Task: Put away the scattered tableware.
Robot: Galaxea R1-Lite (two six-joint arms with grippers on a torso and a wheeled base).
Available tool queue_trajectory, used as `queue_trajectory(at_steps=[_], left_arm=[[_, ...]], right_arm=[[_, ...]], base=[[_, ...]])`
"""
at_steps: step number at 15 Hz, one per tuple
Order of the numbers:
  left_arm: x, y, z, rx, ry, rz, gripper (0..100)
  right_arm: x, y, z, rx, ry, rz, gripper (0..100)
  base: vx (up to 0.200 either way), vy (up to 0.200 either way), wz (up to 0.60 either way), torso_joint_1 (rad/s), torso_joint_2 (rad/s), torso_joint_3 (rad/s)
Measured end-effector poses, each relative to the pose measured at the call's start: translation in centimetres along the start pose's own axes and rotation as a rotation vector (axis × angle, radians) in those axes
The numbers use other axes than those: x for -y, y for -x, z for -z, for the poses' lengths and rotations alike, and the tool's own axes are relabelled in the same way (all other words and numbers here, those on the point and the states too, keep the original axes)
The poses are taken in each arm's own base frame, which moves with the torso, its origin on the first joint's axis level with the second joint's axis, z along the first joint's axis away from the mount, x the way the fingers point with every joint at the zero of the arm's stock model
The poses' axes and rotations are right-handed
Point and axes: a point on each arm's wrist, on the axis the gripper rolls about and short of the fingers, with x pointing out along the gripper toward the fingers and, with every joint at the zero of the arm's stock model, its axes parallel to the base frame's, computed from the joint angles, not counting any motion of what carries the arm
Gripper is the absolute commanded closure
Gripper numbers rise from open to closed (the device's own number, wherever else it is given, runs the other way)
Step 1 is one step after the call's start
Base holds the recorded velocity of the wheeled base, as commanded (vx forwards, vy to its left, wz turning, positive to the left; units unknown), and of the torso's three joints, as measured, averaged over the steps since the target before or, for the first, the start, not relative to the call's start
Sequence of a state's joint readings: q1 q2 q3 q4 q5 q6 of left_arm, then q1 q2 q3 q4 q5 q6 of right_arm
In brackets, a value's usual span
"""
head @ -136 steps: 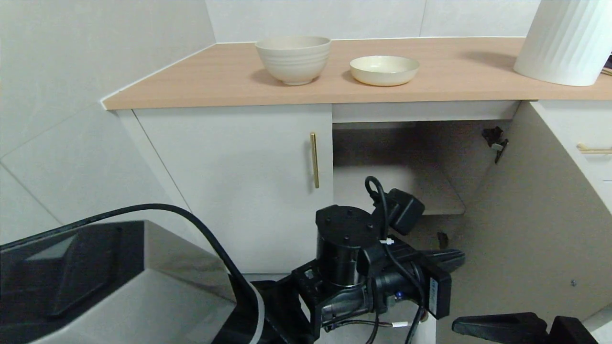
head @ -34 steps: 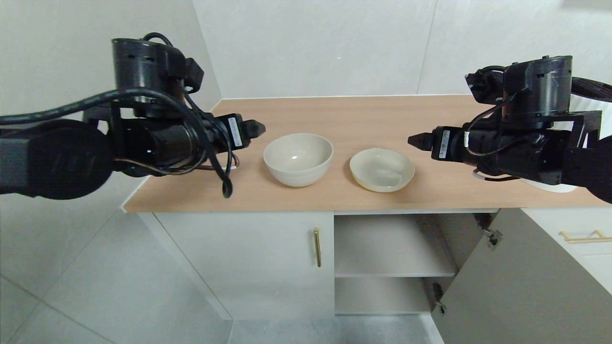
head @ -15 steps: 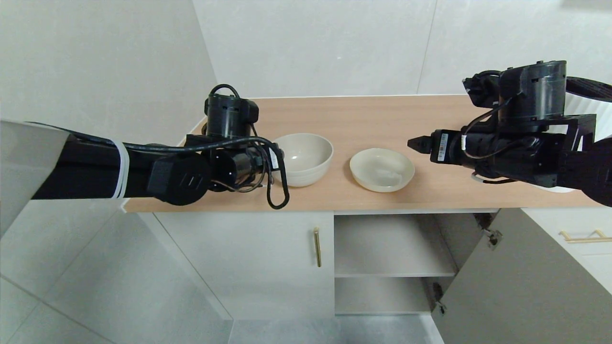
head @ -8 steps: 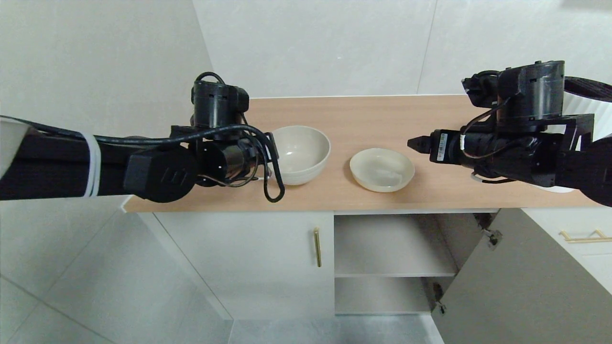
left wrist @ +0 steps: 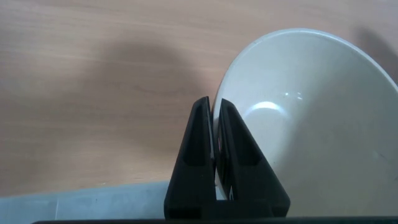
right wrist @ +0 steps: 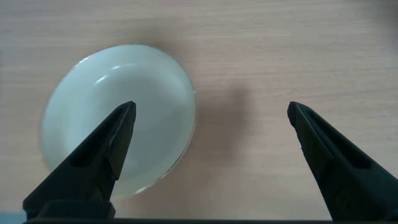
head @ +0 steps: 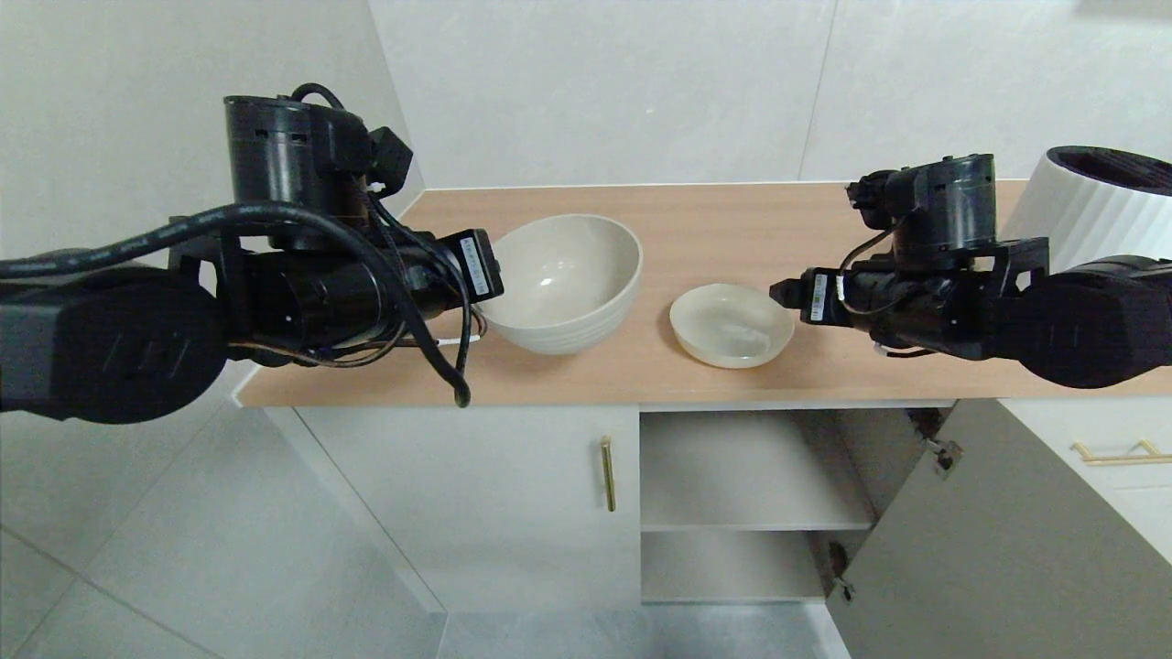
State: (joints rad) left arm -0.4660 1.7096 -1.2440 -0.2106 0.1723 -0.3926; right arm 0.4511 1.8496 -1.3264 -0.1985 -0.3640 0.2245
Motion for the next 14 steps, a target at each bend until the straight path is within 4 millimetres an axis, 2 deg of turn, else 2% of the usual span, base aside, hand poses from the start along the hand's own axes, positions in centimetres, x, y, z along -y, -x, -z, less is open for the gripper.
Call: queue_trajectory(at_steps=[3,6,13,14], left_arm=[[0.1,0.5,-0.3,0.010,0.002,0.009,100],[0.1,0.6,-0.4,0.012,0.002,0.011,100],[0.1,0.6,-0.3,0.009,0.002,0.012,100],[0.1,0.6,-0.2,0.008,0.001,0.013,100]], right_arm=[[0.1,-2.0,0.9,-0.027,0.004,0.026,0],[0.0,-3.2,1.8,-0.047,0.008,0.041,0],[-0.2,-4.2,2.4,-0.055,-0.008,0.057,0],[-0.2,-4.3,2.4,-0.054,-0.009,0.057,100]], base=[[0.000,0.000,0.00,0.000,0.00,0.000],[0.000,0.000,0.00,0.000,0.00,0.000],[0.000,0.000,0.00,0.000,0.00,0.000],[0.000,0.000,0.00,0.000,0.00,0.000]])
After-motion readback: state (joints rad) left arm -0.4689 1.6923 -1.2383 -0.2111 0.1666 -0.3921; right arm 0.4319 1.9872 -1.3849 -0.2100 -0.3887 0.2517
